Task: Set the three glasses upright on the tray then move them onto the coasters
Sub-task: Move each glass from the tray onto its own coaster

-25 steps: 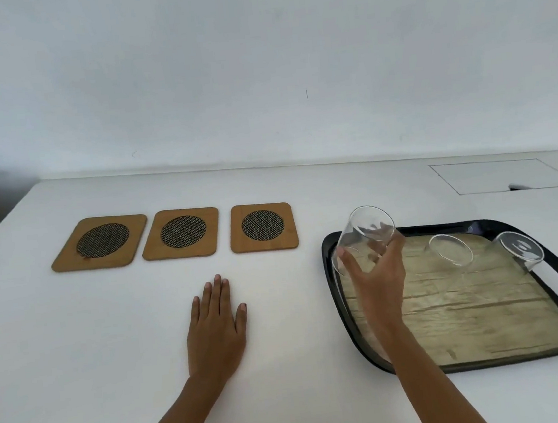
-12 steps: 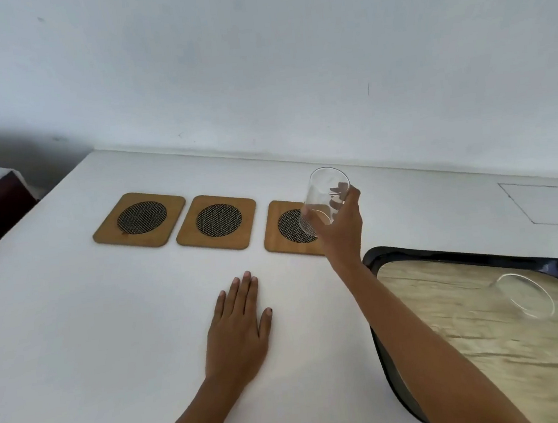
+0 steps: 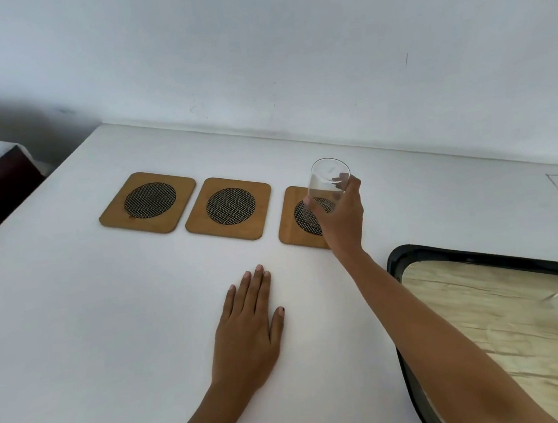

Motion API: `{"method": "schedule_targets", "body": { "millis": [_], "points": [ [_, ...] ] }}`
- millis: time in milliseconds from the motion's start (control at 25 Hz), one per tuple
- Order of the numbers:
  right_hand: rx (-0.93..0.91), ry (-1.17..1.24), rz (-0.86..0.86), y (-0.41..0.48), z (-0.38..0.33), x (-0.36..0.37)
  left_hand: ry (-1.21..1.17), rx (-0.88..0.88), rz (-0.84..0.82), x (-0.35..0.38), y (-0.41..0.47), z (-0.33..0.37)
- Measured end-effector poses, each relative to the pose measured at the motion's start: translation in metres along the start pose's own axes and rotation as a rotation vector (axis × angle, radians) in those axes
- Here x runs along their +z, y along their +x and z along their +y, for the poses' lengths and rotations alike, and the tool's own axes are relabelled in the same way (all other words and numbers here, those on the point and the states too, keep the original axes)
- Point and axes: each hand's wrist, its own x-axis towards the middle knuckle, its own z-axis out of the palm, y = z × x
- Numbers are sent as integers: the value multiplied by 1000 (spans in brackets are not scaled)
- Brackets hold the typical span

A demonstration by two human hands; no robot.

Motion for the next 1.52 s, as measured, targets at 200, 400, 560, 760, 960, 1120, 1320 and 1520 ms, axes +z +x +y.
{"method": "schedule_targets", "body": {
  "millis": [200, 400, 560, 760, 960, 1120, 1320, 1520],
  "points": [
    [-1, -20, 3, 6, 6, 4, -13, -6, -13, 1, 1, -1],
    [-17, -44, 17, 7, 8, 7, -15, -5, -23, 0, 1, -1],
    [-25, -64, 31, 5, 9, 9, -32, -9, -26, 0, 1, -1],
    [7, -72, -4, 3, 5, 7, -24, -5, -28, 0, 1, 0],
    [40, -8, 51, -19, -11, -22, -12, 11, -14, 0, -1, 0],
    [32, 124, 199, -58, -23, -62, 2, 19, -3, 2, 0, -3],
    [-22, 131, 396, -116, -19, -128, 23, 46, 23, 0, 0, 0],
    [-51, 40, 643, -158, -3, -186, 28, 61, 35, -3, -1, 3]
  ]
}}
